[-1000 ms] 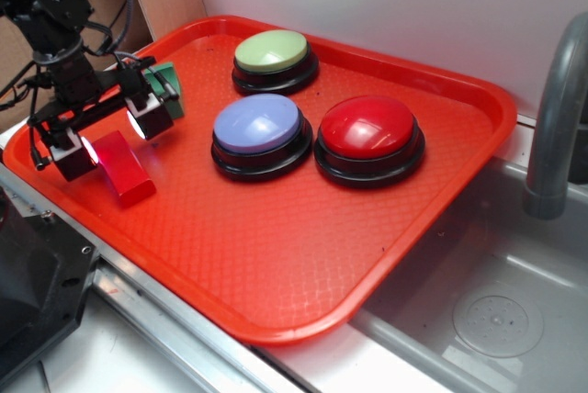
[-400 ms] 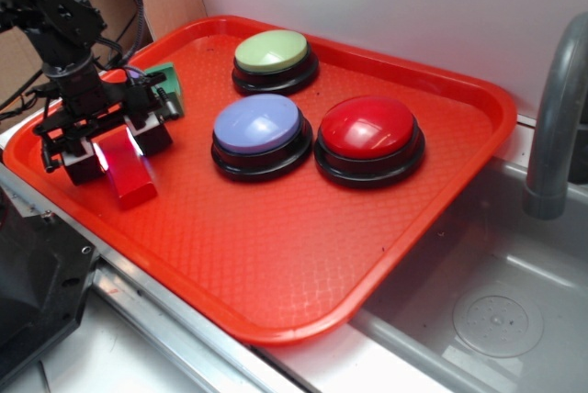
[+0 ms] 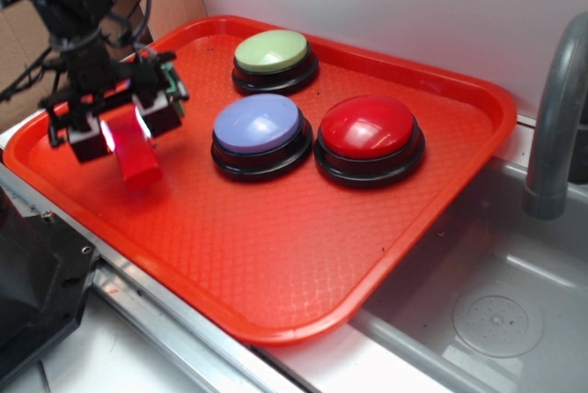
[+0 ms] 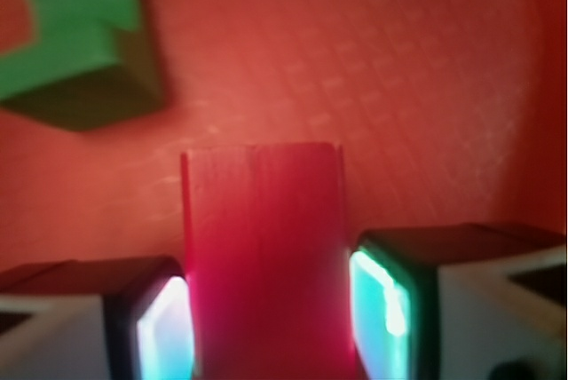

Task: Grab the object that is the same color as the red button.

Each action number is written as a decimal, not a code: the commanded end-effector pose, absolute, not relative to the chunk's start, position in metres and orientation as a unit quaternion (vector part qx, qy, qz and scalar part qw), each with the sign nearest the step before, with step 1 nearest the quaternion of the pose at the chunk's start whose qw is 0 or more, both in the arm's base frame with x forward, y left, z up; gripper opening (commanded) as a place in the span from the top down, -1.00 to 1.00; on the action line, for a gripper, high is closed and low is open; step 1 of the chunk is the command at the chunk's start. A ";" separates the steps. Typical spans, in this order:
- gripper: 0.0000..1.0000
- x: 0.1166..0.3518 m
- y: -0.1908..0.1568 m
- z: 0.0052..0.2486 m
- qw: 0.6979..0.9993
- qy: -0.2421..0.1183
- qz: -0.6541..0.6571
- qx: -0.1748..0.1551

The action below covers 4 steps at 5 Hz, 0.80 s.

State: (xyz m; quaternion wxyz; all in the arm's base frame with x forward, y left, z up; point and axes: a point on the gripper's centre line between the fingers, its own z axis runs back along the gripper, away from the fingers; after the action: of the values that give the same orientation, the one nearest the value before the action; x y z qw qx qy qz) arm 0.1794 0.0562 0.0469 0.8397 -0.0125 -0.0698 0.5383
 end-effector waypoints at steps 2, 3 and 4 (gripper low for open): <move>1.00 0.215 0.028 0.153 0.970 -0.066 0.229 -0.054; 1.00 0.206 0.010 0.166 0.988 -0.075 0.106 -0.084; 1.00 0.197 0.001 0.165 0.989 -0.090 0.089 -0.072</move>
State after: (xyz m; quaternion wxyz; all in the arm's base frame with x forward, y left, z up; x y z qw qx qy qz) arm 0.2001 -0.0068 0.1573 0.9905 -0.0738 -0.0716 0.0917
